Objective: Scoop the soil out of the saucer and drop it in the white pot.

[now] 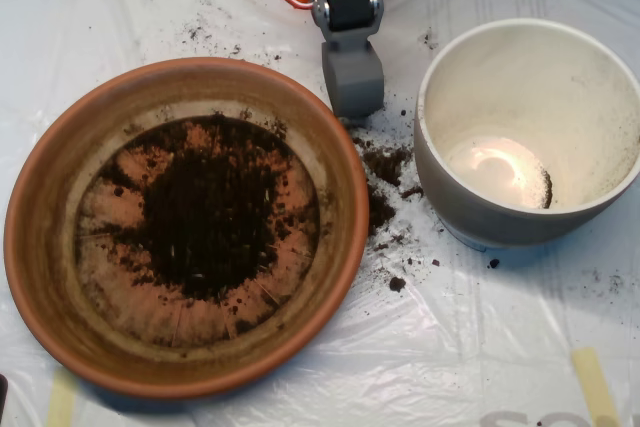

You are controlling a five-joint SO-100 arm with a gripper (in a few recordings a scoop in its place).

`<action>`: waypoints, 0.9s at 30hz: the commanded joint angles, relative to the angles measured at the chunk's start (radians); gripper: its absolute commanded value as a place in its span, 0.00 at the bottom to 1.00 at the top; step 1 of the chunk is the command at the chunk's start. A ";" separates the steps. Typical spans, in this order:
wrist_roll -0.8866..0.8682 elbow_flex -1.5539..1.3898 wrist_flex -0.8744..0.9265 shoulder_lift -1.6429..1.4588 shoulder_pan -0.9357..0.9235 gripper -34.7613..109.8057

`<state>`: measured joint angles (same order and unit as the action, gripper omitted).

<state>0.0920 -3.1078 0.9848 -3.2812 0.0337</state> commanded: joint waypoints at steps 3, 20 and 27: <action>0.008 0.038 0.008 -0.066 -0.112 0.26; 0.021 0.158 0.075 -0.066 -0.060 0.32; 0.127 0.155 0.069 -0.067 0.089 0.34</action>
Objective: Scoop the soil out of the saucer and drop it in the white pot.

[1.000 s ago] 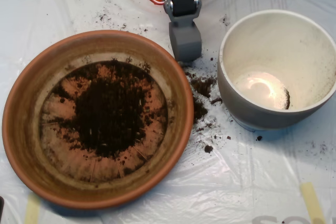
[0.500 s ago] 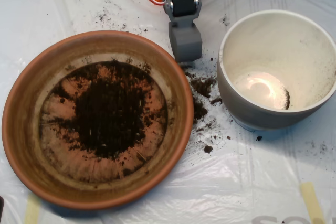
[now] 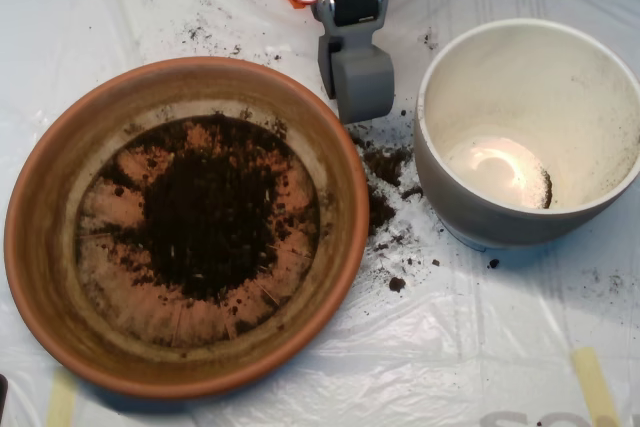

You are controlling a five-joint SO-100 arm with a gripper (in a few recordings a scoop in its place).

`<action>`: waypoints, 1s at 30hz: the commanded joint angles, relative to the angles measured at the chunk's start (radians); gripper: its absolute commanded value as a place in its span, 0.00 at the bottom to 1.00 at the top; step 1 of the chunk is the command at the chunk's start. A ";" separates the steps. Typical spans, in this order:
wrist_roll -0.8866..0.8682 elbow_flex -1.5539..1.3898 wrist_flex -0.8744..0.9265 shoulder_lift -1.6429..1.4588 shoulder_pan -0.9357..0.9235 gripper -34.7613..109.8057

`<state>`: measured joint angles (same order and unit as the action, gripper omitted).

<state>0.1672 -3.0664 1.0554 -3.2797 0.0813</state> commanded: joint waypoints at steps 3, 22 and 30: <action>0.081 0.060 -0.026 -0.069 0.071 0.34; 0.048 0.210 -0.167 -0.011 -0.038 0.38; 0.123 0.037 -0.127 -0.069 0.032 0.38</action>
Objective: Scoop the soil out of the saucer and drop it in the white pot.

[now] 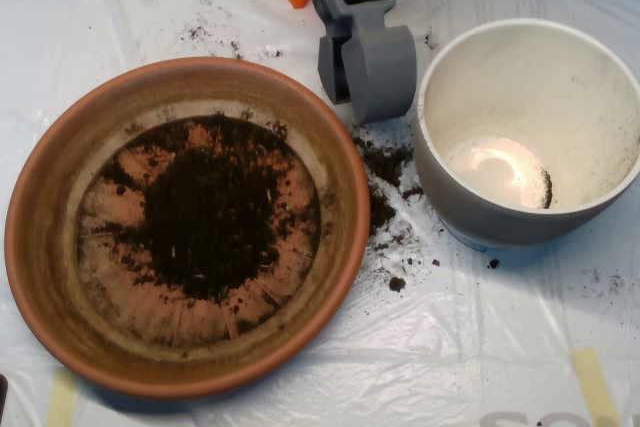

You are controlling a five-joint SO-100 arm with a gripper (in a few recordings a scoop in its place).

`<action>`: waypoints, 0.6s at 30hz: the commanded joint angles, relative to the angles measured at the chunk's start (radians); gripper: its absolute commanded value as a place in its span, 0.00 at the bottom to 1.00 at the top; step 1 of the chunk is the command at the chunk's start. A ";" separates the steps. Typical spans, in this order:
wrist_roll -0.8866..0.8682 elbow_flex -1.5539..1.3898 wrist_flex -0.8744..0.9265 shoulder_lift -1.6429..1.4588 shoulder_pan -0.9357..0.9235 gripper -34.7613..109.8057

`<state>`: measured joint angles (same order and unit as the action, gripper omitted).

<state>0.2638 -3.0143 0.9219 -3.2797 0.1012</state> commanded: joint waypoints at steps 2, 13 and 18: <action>0.026 -0.064 -0.012 -0.069 0.003 0.39; -0.067 0.175 -0.051 0.153 0.020 0.41; -0.135 0.345 -0.078 0.337 -0.034 0.40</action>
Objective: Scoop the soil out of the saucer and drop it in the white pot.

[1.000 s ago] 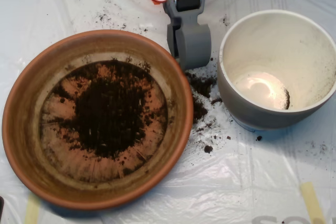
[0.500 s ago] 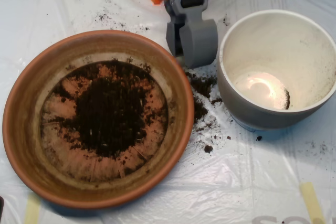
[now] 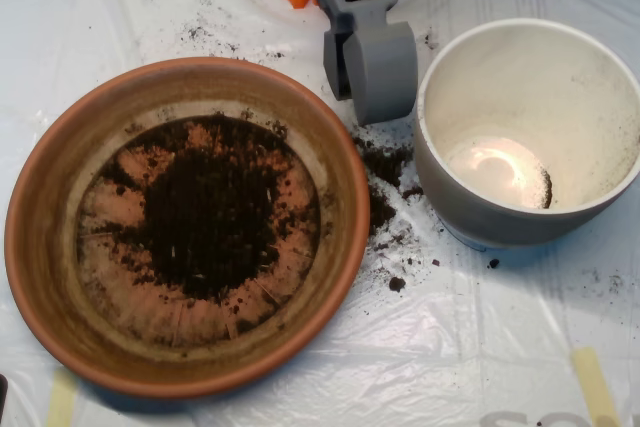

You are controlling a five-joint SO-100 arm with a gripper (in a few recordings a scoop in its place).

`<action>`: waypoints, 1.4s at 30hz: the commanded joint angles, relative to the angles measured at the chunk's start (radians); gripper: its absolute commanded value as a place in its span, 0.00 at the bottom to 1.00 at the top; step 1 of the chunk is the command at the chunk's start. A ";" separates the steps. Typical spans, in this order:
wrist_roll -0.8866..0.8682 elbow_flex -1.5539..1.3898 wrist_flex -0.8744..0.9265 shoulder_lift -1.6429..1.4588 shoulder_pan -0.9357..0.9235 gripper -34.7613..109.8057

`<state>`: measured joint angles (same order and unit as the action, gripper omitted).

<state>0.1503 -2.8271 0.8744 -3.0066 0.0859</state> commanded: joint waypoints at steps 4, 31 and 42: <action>-0.089 0.232 -0.038 0.118 -0.086 0.41; -0.035 0.664 0.046 1.028 -0.437 0.49; 0.023 0.894 0.109 1.331 -0.442 0.50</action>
<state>0.1534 -2.0417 0.9679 -1.6705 -0.3513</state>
